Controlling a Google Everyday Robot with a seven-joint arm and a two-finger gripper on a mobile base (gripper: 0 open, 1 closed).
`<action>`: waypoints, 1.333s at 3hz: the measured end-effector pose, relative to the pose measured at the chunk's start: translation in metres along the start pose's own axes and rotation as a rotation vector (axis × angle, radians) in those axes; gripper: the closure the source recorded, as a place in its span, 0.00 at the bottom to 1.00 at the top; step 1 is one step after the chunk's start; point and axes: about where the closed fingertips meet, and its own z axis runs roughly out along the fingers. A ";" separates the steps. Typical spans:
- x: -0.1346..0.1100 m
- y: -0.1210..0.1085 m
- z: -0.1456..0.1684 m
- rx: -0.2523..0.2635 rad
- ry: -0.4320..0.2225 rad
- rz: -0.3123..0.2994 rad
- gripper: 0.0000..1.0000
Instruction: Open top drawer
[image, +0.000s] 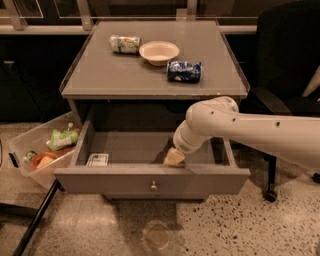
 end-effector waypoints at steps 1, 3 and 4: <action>0.000 0.000 0.000 0.000 0.000 0.000 0.00; 0.019 0.023 -0.001 -0.089 0.091 -0.035 0.00; 0.037 0.044 -0.003 -0.164 0.155 -0.056 0.00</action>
Offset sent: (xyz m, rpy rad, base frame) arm -0.1476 -0.0554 -0.0313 -0.3374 0.5391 0.2542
